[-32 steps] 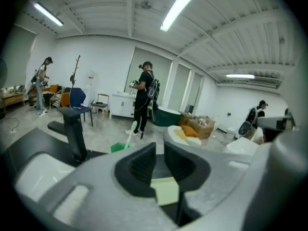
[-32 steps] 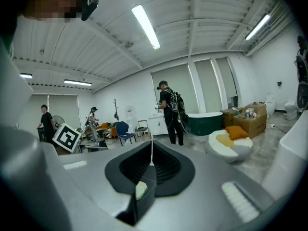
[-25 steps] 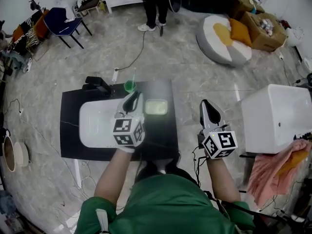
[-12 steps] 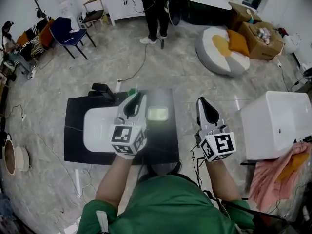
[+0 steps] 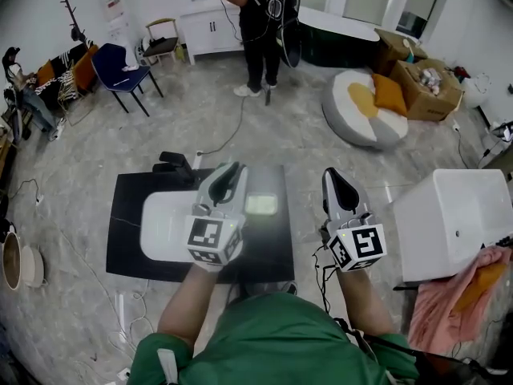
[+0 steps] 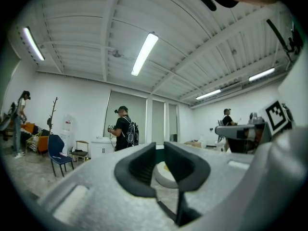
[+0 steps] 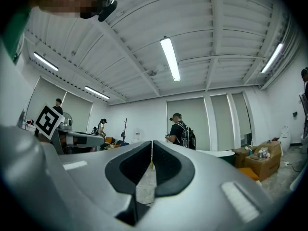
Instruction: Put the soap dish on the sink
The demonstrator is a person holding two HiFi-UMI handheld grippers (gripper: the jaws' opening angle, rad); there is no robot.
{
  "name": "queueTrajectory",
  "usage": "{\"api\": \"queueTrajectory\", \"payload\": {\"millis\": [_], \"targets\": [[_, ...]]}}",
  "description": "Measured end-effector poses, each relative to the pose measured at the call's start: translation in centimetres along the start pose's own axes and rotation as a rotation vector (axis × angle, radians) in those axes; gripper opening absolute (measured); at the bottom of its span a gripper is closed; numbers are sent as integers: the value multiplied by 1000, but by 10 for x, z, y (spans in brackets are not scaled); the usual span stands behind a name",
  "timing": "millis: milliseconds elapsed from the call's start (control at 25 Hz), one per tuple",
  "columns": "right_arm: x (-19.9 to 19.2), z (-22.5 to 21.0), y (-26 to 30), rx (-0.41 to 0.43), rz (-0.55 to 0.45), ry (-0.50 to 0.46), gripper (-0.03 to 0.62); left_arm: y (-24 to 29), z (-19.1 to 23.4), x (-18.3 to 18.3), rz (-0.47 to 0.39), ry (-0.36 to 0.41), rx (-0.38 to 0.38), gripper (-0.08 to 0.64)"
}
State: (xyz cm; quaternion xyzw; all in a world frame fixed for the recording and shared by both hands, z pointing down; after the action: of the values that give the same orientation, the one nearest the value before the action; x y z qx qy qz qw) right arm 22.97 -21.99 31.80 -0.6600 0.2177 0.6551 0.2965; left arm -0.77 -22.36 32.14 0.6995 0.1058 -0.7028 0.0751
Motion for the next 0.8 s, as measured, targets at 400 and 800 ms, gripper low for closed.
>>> {"api": "queueTrajectory", "payload": {"millis": [400, 800], "targets": [[13, 9, -1, 24, -32, -33, 8, -11, 4, 7, -18, 12, 6, 46], [13, 11, 3, 29, -37, -32, 8, -13, 8, 7, -18, 21, -1, 44]]}}
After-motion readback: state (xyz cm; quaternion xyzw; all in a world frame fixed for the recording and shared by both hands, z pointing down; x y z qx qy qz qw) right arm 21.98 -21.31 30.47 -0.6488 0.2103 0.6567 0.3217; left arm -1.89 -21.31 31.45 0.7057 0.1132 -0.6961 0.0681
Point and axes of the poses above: the fingertips, and each gripper's own axes: y forward along the fingers, z to its left, x out of its top, the point moved 7 cm from there along -y, backward along the fingers, and after that the axes turned 11 degrees about x, right-handed, at the moved point
